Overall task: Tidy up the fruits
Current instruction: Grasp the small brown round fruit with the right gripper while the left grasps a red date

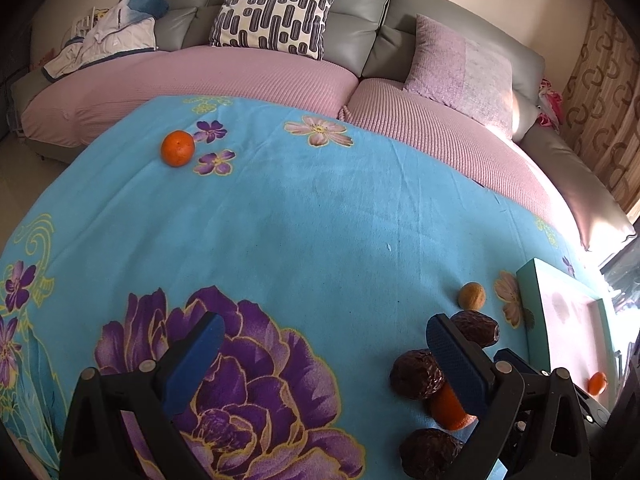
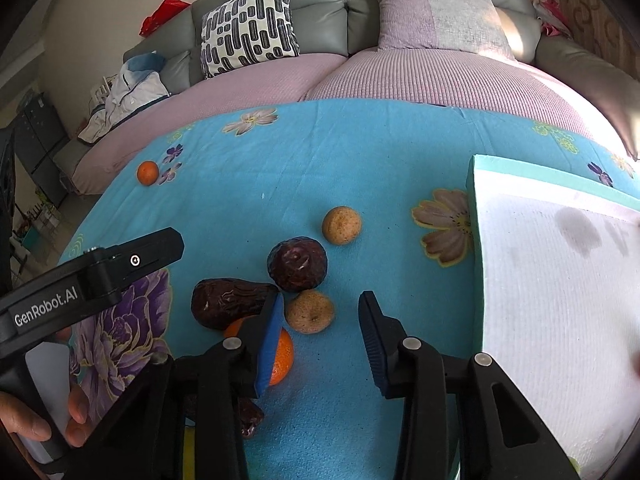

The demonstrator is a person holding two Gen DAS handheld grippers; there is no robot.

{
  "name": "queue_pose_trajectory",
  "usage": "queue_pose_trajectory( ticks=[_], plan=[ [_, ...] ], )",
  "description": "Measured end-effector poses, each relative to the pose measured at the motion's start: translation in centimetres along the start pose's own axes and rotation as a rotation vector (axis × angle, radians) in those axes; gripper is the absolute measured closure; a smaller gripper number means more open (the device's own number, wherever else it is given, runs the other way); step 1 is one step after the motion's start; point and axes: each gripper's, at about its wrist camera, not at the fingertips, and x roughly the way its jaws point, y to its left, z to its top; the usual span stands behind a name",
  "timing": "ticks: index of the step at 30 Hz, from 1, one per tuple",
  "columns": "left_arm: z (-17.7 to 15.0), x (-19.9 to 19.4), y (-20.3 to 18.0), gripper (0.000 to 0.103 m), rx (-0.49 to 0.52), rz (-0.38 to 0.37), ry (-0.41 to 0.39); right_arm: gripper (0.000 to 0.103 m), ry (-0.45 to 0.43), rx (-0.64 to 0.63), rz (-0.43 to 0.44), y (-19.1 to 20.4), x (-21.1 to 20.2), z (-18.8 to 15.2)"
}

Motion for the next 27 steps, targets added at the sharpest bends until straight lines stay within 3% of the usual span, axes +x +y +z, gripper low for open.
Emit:
queue_pose_trajectory(
  ticks=[7, 14, 27],
  plan=[
    [-0.2, 0.2, 0.0, 0.001, -0.007, -0.010, 0.013, 0.065, 0.000, 0.011, 0.002, -0.1, 0.0, -0.1],
    [-0.4, 0.0, -0.4, 0.001, 0.000, -0.021, 0.013, 0.077, 0.003, 0.036, 0.035, -0.1, 0.0, -0.1],
    [-0.8, 0.6, -1.4, 0.001, 0.010, -0.071, 0.052, 0.078, -0.030, 0.028, 0.002, -1.4, -1.4, 0.0]
  ],
)
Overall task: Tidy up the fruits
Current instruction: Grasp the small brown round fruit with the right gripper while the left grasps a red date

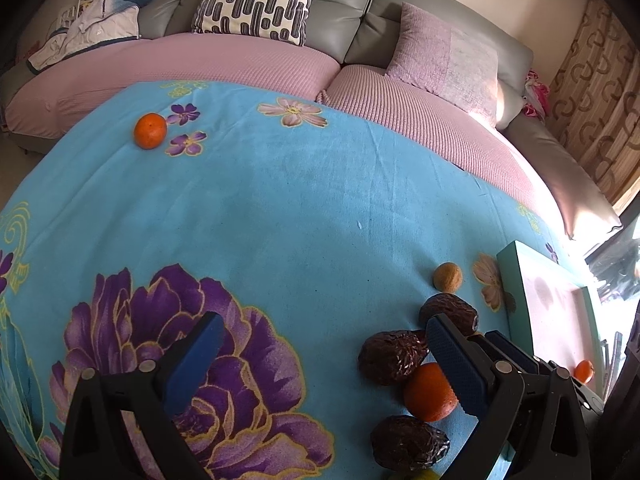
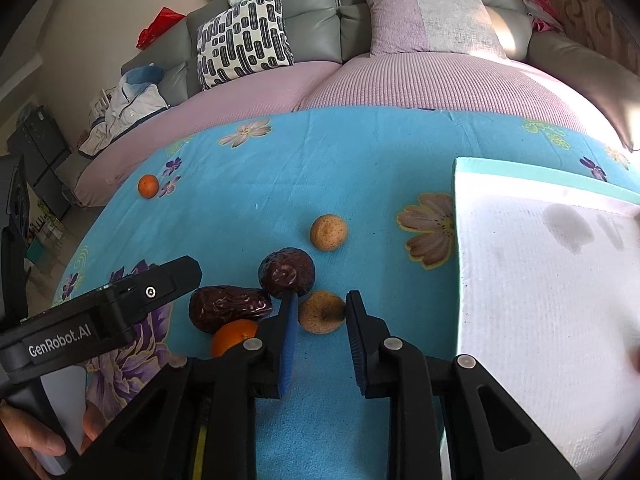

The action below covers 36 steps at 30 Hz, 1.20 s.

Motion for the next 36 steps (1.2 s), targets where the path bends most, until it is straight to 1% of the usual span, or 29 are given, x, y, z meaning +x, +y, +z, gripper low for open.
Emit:
queue_pose_trajectory(
  ticks=[2, 4, 7, 9, 10, 12, 15, 16, 17, 18, 19, 24, 28, 36],
  plan=[
    [-0.1, 0.1, -0.3, 0.003, 0.003, -0.013, 0.008, 0.078, -0.009, -0.003, -0.014, -0.5, -0.4, 0.1],
    [-0.2, 0.2, -0.7, 0.008, 0.013, -0.018, 0.012, 0.078, -0.019, -0.003, -0.024, -1.0, -0.9, 0.1],
    [-0.5, 0.4, -1.2, 0.018, 0.028, -0.010, 0.021, 0.078, -0.036, -0.009, -0.042, -1.6, -1.5, 0.2],
    [-0.6, 0.6, -1.4, 0.026, 0.029, -0.021, 0.035, 0.078, -0.040, -0.011, -0.054, -1.9, -1.7, 0.2],
    [-0.7, 0.6, -1.5, 0.028, 0.030, -0.029, 0.042, 0.078, -0.040, -0.012, -0.057, -2.1, -1.8, 0.2],
    [-0.8, 0.8, -1.7, 0.037, 0.026, -0.043, 0.054, 0.078, -0.041, -0.016, -0.062, -2.2, -2.0, 0.1],
    [-1.0, 1.1, -1.8, 0.047, -0.005, -0.083, 0.074, 0.078, -0.033, -0.023, -0.053, -2.4, -1.9, 0.1],
    [-1.0, 1.1, -1.7, 0.048, -0.014, -0.090, 0.075, 0.078, -0.030, -0.019, -0.049, -2.4, -1.8, 0.1],
    [-1.0, 1.1, -1.7, 0.054, -0.021, -0.100, 0.075, 0.078, -0.027, -0.018, -0.049, -2.4, -1.7, 0.1],
    [-1.0, 1.0, -1.6, 0.062, -0.031, -0.116, 0.075, 0.078, -0.026, -0.019, -0.050, -2.4, -1.6, 0.1],
    [-1.0, 1.0, -1.5, 0.066, -0.046, -0.135, 0.077, 0.078, -0.027, -0.021, -0.050, -2.3, -1.6, 0.1],
    [-0.9, 0.5, -1.4, 0.068, -0.065, -0.142, 0.064, 0.078, -0.038, -0.026, -0.048, -2.2, -1.9, 0.1],
    [-0.5, -0.6, -1.2, 0.068, -0.077, -0.154, 0.025, 0.078, -0.052, -0.023, -0.052, -2.2, -2.3, 0.1],
    [-0.1, -1.9, -1.6, 0.068, -0.067, -0.171, -0.016, 0.078, -0.077, 0.010, -0.071, -3.5, -3.3, 0.5]
  ],
)
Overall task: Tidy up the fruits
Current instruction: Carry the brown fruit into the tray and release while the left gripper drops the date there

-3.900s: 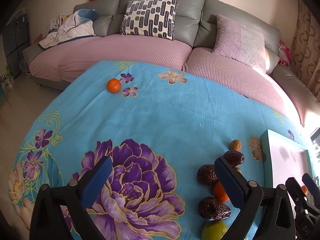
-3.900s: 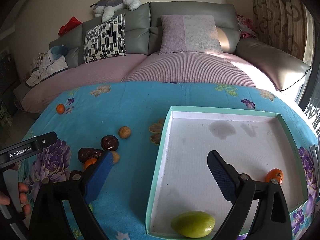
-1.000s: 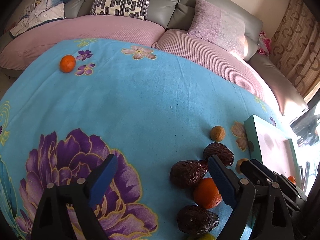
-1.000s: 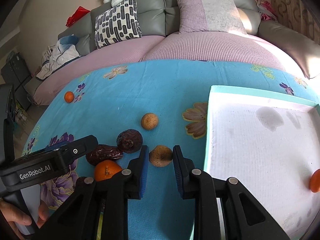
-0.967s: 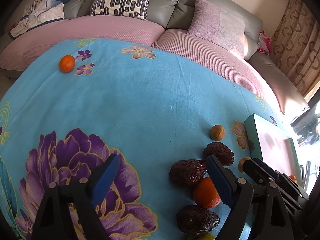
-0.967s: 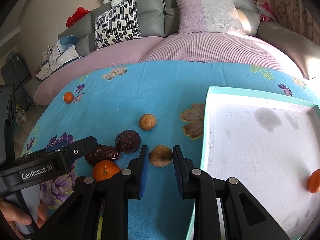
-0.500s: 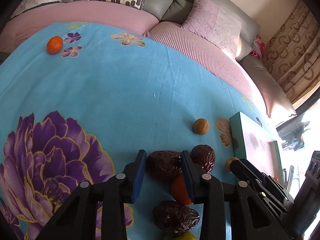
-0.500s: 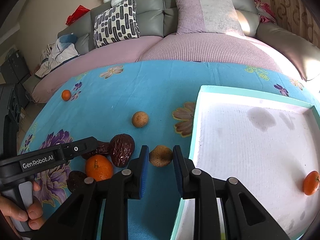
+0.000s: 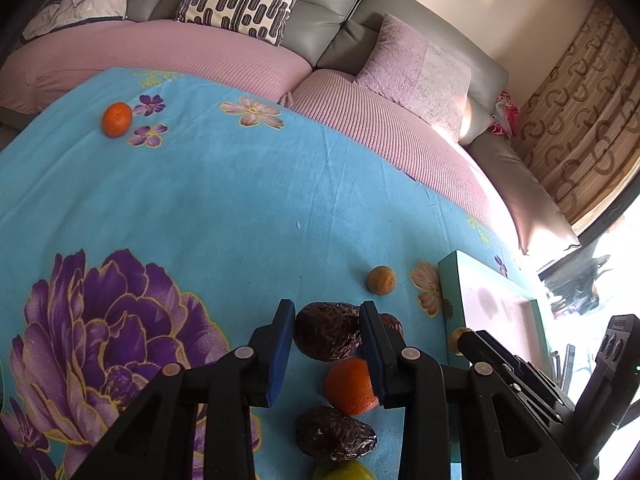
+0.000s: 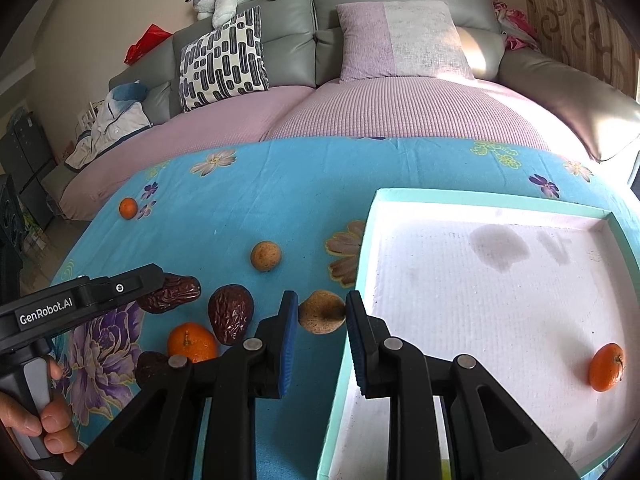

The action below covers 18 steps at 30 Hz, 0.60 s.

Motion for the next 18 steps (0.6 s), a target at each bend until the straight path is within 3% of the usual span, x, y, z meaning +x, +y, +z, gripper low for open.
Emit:
queue_pose_trajectory(
  ticks=[9, 18],
  plan=[
    [-0.1, -1.4, -2.6, 0.068, 0.056, -0.052, -0.039, 0.078, -0.053, 0.085, -0.057, -4.1, -2.6, 0.6],
    [-1.9, -0.6, -9.0, 0.068, 0.201, -0.149, -0.013, 0.078, -0.079, 0.184, -0.193, -9.9, -5.1, 0.8]
  ],
)
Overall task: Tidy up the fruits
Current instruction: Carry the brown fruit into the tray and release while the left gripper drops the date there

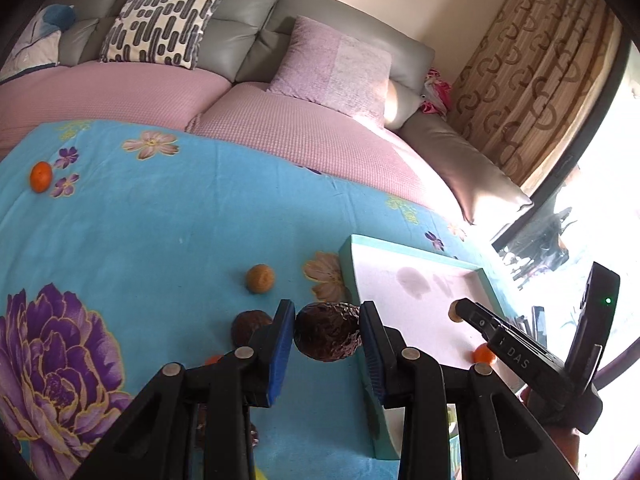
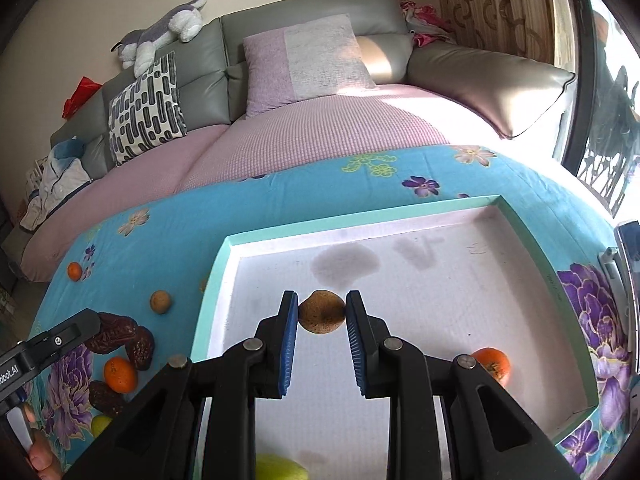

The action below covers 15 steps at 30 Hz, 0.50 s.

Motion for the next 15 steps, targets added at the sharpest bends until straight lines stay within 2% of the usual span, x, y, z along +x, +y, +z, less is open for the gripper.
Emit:
queue_pose_trajectory(
  ticks=[7, 15],
  plan=[
    [-1.5, 2.4, -4.9, 0.068, 0.112, -0.044, 0.049, 0.078, -0.034, 0.021, -0.145, -4.8, -1.8, 0.5],
    [-2.6, 4.5, -7.7, 0.068, 0.181, -0.061, 0.066, 0.078, -0.023, 0.053, -0.143, -7.0, -1.8, 0.6]
  ],
)
